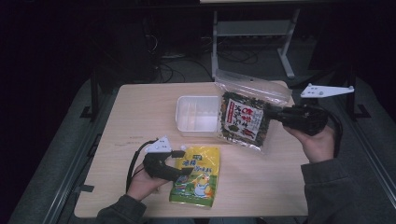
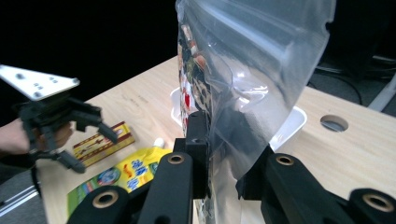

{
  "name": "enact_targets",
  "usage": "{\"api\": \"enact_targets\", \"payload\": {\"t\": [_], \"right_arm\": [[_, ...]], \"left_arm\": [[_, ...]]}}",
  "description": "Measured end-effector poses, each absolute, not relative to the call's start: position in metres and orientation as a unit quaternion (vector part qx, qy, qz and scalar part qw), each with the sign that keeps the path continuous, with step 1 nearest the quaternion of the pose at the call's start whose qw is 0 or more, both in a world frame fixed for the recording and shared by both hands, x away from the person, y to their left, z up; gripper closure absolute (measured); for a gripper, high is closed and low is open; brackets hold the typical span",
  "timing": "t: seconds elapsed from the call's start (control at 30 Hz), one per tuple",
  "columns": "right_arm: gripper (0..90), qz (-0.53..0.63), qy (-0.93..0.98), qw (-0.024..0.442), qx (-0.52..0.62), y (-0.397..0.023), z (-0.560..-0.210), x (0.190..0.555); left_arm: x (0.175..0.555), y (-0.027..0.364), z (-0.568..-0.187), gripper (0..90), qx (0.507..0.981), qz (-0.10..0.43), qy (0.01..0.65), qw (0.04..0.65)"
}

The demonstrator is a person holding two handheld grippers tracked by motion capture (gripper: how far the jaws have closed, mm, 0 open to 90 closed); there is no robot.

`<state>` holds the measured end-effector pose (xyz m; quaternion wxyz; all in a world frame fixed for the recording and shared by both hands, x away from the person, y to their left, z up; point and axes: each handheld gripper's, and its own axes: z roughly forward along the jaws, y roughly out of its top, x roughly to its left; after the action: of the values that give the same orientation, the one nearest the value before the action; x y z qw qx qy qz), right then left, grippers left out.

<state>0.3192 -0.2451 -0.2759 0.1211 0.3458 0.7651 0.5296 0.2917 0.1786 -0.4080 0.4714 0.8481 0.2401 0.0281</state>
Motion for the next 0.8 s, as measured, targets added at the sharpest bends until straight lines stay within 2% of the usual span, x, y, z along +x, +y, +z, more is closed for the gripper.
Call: {"api": "enact_targets", "payload": {"t": [0.5,0.8], "right_arm": [[77.6,0.517,0.767,0.162,0.345,-0.202,-0.261,0.354],[77.6,0.513,0.764,0.171,0.353,-0.177,-0.265,0.374]], "left_arm": [[0.274,0.208,-0.415,25.7,0.847,0.048,0.248,0.468],[0.272,0.211,-0.423,25.4,0.85,0.044,0.247,0.464]]}}
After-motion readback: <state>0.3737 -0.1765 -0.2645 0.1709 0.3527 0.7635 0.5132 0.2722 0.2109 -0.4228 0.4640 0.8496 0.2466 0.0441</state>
